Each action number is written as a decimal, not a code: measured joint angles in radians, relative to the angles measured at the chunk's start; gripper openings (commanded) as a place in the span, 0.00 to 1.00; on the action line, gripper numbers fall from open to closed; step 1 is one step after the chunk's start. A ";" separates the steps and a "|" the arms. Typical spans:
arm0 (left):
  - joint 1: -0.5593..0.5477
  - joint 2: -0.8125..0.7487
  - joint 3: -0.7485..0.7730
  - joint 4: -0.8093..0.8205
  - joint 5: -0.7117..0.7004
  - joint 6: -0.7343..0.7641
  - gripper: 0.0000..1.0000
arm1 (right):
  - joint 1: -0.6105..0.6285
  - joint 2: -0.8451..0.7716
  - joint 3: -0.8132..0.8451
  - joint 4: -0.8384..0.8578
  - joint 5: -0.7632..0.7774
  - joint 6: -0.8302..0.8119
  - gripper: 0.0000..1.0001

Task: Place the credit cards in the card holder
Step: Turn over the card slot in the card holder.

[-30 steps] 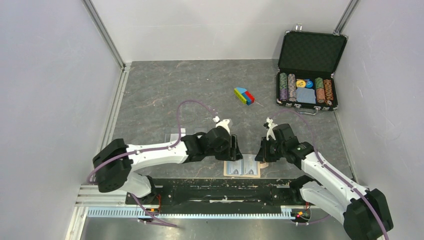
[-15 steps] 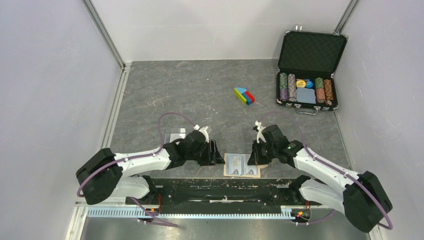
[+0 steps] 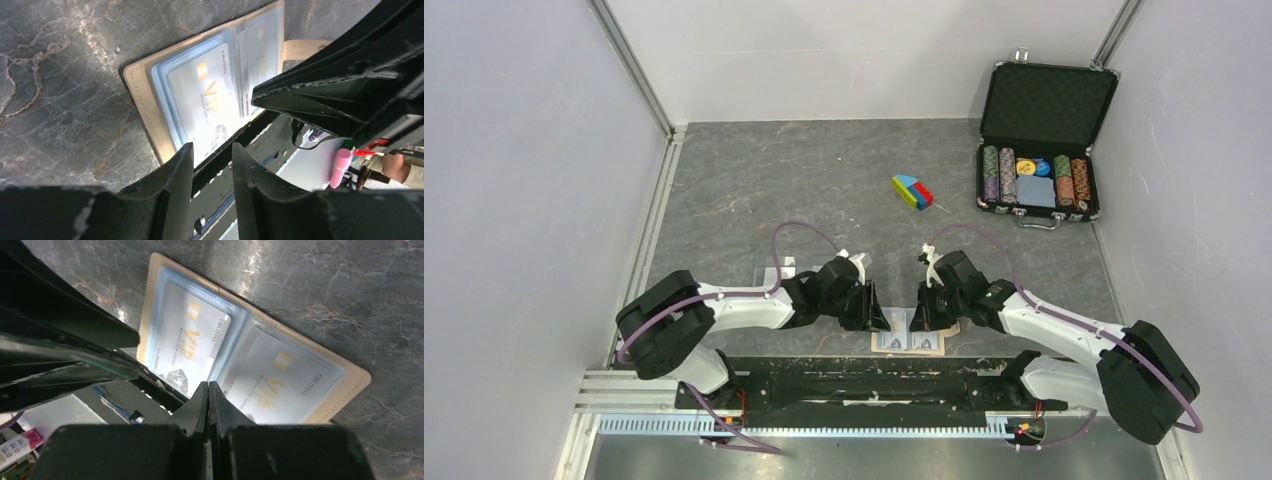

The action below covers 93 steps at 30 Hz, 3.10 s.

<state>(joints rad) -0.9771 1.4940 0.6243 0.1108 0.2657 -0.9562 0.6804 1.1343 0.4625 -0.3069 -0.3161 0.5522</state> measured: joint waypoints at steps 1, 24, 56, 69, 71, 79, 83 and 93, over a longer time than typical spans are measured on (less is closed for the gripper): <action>-0.003 0.009 0.003 0.001 -0.002 0.000 0.40 | 0.001 0.000 0.000 0.005 0.000 0.002 0.00; -0.077 0.088 0.121 -0.153 -0.127 0.008 0.37 | 0.038 0.061 -0.050 0.096 -0.005 0.032 0.00; -0.206 0.198 0.448 -0.648 -0.426 0.128 0.47 | 0.056 0.066 -0.052 0.118 -0.001 0.035 0.00; -0.208 0.248 0.448 -0.584 -0.385 0.139 0.45 | 0.056 0.068 -0.052 0.119 -0.002 0.040 0.00; -0.208 0.254 0.448 -0.583 -0.386 0.139 0.46 | 0.057 0.069 -0.052 0.120 -0.002 0.040 0.00; -0.209 0.256 0.449 -0.582 -0.386 0.138 0.47 | 0.058 0.070 -0.052 0.121 -0.002 0.040 0.00; -0.210 0.262 0.459 -0.594 -0.396 0.131 0.51 | 0.059 0.071 -0.052 0.124 -0.002 0.040 0.00; -0.210 0.264 0.460 -0.593 -0.396 0.130 0.52 | 0.060 0.074 -0.052 0.126 -0.003 0.040 0.00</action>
<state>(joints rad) -1.1870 1.7580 1.0840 -0.4824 -0.1299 -0.8257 0.7406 1.2083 0.4103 -0.1806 -0.3187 0.5926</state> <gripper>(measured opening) 0.508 0.004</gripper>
